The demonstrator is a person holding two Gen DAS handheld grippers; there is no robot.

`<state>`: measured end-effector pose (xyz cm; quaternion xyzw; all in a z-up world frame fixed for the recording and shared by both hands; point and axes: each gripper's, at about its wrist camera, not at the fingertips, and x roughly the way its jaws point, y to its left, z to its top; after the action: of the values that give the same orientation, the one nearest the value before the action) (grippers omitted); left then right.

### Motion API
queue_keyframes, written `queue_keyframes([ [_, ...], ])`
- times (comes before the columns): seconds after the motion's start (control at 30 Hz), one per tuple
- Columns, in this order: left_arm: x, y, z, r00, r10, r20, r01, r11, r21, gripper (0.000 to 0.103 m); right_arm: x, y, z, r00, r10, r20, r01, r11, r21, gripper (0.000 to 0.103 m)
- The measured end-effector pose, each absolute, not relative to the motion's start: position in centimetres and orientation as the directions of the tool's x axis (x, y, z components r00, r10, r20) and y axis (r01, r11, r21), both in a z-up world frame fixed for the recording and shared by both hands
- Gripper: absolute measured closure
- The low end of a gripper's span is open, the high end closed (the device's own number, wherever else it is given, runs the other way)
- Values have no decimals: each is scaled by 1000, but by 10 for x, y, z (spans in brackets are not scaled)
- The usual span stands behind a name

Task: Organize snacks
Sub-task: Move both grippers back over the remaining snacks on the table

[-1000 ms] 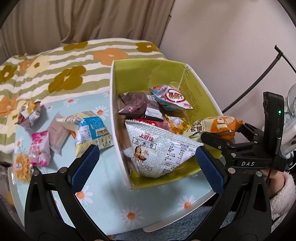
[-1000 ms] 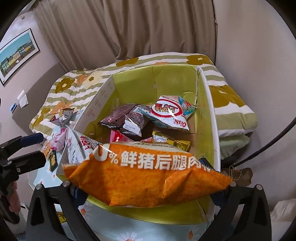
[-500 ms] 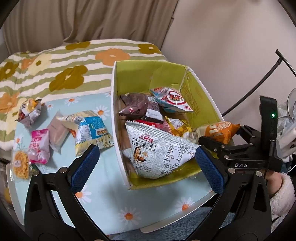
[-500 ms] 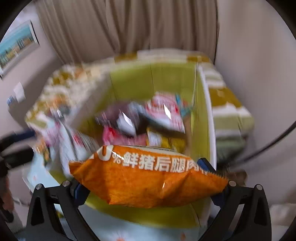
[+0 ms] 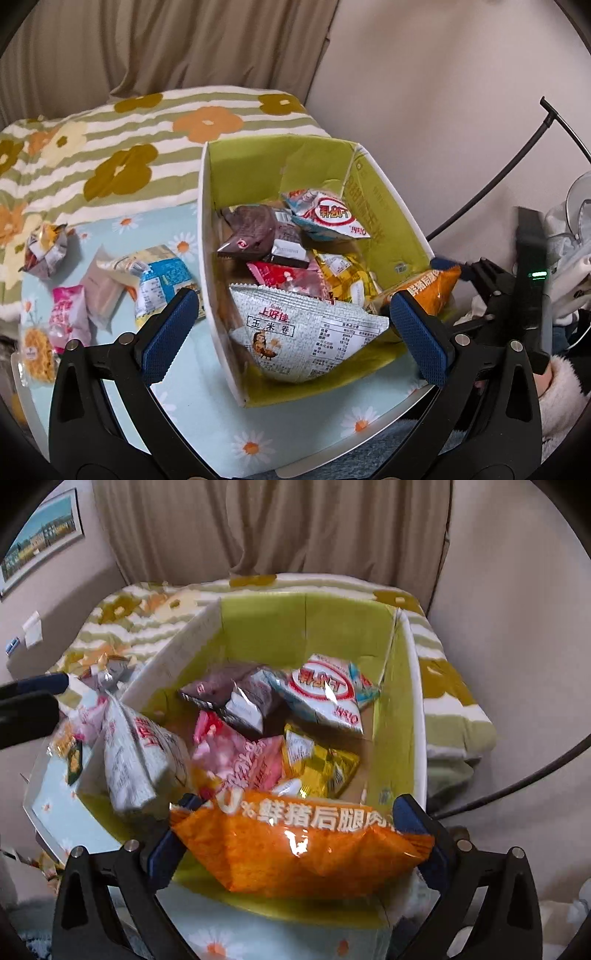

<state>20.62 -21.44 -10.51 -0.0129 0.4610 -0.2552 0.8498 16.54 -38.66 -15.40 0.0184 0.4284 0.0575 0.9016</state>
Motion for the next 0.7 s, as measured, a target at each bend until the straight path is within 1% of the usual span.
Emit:
queue_keyframes([
  [0.07, 209, -213, -108, 434, -450, -780, 415, 869, -270, 0, 172, -386, -161, 562, 65, -825, -78, 997, 25, 0],
  [0.13, 210, -212, -111, 430, -451, -782, 410, 869, -276, 0, 166, -391, -153, 623, 117, -773, -78, 993, 87, 0],
  [0.47, 217, -199, -112, 430, -458, -778, 373, 875, -309, 0, 171, -385, -148, 612, 113, -783, -76, 994, 83, 0],
  [0.63, 210, -188, -106, 452, -425, -784, 336, 896, -292, 0, 170, -381, -141, 608, 121, -785, -90, 992, 83, 0],
  [0.7, 205, -181, -102, 464, -404, -788, 314, 907, -280, 0, 173, -380, -140, 587, 139, -797, -89, 990, 107, 0],
])
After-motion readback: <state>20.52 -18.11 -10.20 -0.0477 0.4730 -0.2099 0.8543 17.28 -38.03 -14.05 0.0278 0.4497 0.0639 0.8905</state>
